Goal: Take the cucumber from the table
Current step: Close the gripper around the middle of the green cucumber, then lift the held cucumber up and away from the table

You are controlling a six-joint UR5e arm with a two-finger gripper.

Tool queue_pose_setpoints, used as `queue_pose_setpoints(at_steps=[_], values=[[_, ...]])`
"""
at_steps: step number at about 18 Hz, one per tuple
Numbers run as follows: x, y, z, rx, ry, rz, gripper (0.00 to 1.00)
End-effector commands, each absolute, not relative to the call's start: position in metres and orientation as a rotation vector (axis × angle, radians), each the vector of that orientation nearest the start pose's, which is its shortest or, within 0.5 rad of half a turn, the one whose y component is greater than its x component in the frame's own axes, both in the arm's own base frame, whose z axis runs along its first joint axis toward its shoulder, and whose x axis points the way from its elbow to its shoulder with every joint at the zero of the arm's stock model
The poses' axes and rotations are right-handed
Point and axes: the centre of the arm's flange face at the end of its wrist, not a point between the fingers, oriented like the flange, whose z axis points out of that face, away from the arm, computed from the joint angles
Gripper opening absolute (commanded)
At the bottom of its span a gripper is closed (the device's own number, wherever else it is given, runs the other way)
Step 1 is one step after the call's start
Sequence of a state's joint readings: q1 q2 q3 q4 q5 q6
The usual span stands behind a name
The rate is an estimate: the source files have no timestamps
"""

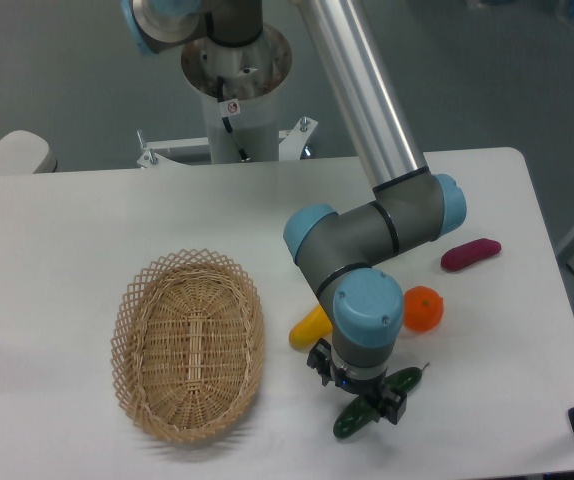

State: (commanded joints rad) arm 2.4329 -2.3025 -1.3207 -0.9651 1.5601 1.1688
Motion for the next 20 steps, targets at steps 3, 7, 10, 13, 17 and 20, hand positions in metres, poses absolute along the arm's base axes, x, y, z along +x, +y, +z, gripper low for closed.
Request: queue_pose_setpoints(at_steps=[3,7,10,13,17,20], values=[[-0.481,0.588,0.202,-3.012,0.465,0.186,1.0],[-0.483,0.59,0.197,-3.01,0.464,0.19,1.0],[-0.484,0.588,0.193,-3.011,0.457,0.194,0.84],[-0.484,0.588,0.193,-3.011,0.46,0.194,0.62],[-0.485,0.587,0.193,-3.011,0.457,0.193,0.37],[-0.484,0.586,0.194,-3.01,0.462,0.193,0.32]])
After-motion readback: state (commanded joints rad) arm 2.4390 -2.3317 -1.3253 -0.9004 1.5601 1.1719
